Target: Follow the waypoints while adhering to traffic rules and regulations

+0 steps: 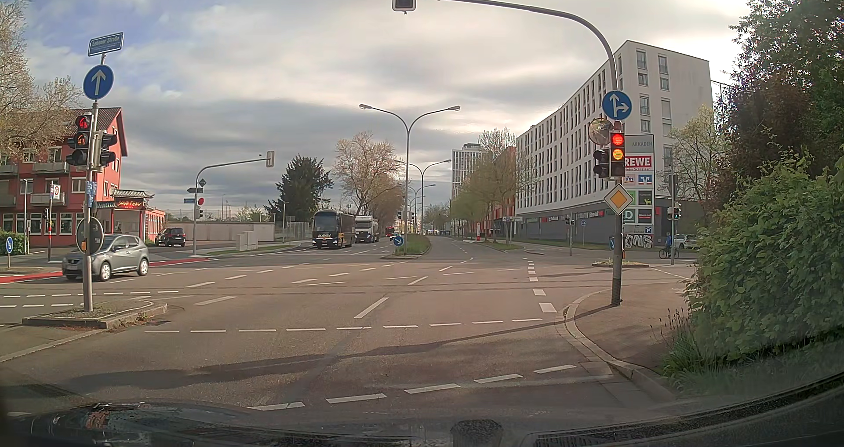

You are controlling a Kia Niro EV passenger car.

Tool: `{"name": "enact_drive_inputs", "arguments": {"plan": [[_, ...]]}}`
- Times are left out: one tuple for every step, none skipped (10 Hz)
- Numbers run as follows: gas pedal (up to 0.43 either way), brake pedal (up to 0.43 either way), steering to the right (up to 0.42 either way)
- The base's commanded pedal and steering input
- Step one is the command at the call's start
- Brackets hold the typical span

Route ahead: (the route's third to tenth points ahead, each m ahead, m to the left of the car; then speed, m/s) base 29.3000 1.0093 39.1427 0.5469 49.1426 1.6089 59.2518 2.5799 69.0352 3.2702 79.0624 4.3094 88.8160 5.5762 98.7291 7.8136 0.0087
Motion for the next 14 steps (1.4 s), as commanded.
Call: {"name": "enact_drive_inputs", "arguments": {"plan": [[0.000, 0.000, -0.005], [0.000, 0.000, -0.004], [0.000, 0.000, -0.003], [0.028, 0.000, -0.003], [0.110, 0.000, -0.003], [0.150, 0.000, -0.002], [0.197, 0.000, -0.001], [0.209, 0.000, 0.000], [0.228, 0.000, 0.000], [0.240, 0.000, 0.002], [0.248, 0.000, 0.004], [0.268, 0.000, 0.009], [0.268, 0.000, 0.012], [0.268, 0.000, 0.015]]}}
